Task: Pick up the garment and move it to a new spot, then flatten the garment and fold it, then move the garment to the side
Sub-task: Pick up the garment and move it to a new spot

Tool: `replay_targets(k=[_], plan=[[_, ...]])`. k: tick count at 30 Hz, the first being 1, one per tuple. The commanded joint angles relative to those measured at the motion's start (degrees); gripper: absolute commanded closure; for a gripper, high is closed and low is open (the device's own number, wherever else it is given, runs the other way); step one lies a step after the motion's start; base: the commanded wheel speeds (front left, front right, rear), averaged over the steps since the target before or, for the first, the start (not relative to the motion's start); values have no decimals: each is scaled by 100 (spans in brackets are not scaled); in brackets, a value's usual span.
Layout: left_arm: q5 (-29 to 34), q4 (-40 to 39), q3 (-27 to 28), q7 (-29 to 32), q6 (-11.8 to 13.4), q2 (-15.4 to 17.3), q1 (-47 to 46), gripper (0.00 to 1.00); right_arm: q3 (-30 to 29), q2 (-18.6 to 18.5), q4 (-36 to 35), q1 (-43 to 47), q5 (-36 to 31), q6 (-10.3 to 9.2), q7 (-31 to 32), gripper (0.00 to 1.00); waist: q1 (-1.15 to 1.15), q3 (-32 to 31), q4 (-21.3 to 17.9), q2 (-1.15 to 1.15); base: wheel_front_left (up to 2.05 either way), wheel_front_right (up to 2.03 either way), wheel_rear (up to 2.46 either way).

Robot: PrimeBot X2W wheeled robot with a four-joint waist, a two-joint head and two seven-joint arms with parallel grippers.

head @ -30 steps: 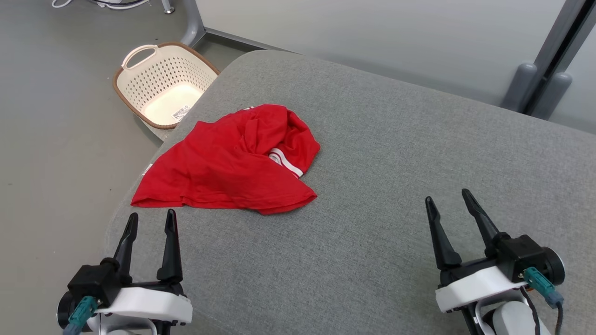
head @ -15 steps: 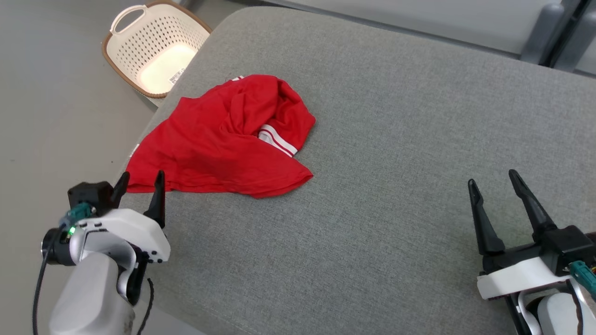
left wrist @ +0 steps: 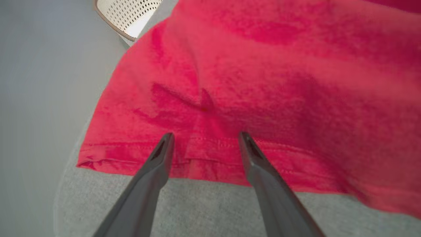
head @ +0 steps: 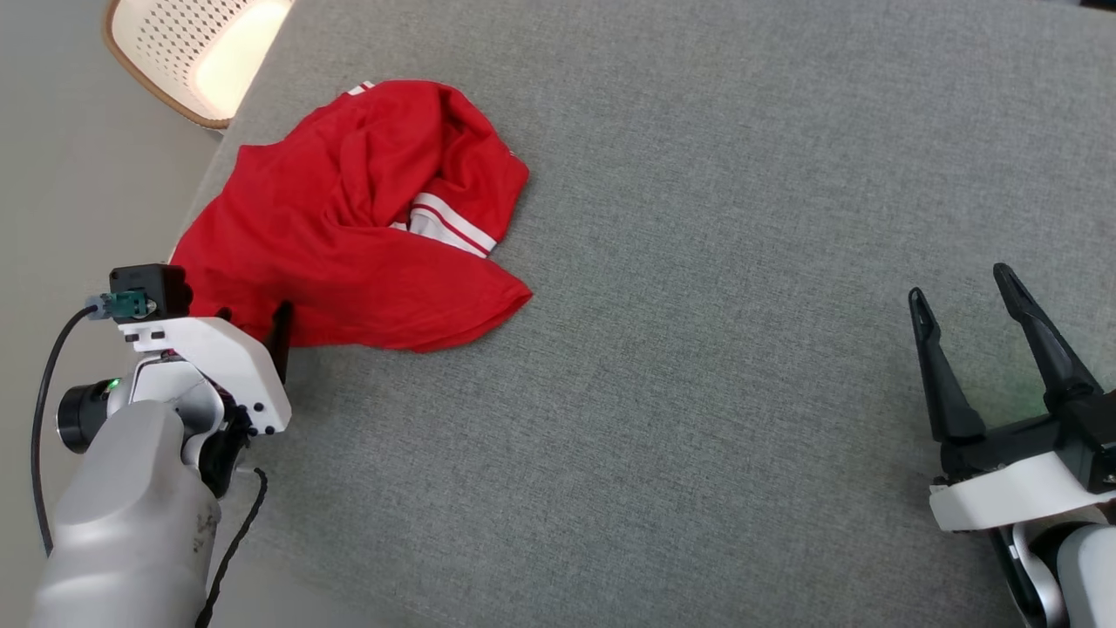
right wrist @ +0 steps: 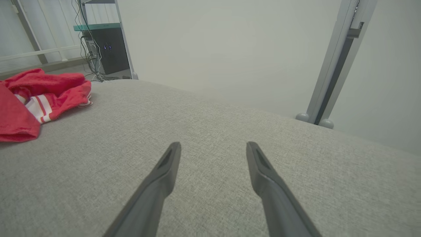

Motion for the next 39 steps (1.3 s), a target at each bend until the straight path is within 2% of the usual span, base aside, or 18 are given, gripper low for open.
replay_targets(k=[1, 6, 7, 8, 14, 23, 25, 30, 39], plan=[[-130, 96, -44, 77, -4, 48, -96, 0, -19, -37, -79, 52, -44, -10, 36, 0, 0, 107, -68, 0, 0, 0, 0], [-624, 430, -279, 417, -6, 35, -225, 0, -43, -77, -253, 41, -91, -10, 117, 0, 0, 229, -162, 0, 0, 0, 0], [-727, 467, -326, 490, -6, 41, -228, 69, -54, -68, -272, 31, -88, -10, 120, 0, 0, 242, -180, 0, 0, 0, 0], [-813, 484, -377, 529, -6, 53, -234, 100, -63, -63, -282, 23, -92, -10, 125, 0, 0, 251, -195, 0, 0, 0, 0], [-1142, 411, -612, 147, -3, 321, -221, 100, -89, 61, -159, -1, -80, -10, 9, 0, 0, 133, -268, 0, 0, 0, 0], [-1089, 35, -713, -1541, -3, 879, -328, 100, 17, 423, 447, -88, 34, -10, -439, 0, 0, -608, -376, 0, 0, 0, 0], [-1069, -86, -724, -1675, -3, 936, -347, 100, 28, 474, 524, -97, 38, -10, -482, 0, 0, -693, -387, 0, 0, 0, 0], [-858, -1049, -651, -1947, 51, 1214, -371, 100, 50, 665, 896, -106, 116, -10, -680, 0, 0, -1145, -466, 0, 0, 0, 0], [-431, -3517, -215, -1952, 587, 1423, 189, 100, 57, 935, 1315, -197, 239, -10, -850, 0, 0, -1662, -863, 0, 0, 0, 0]])
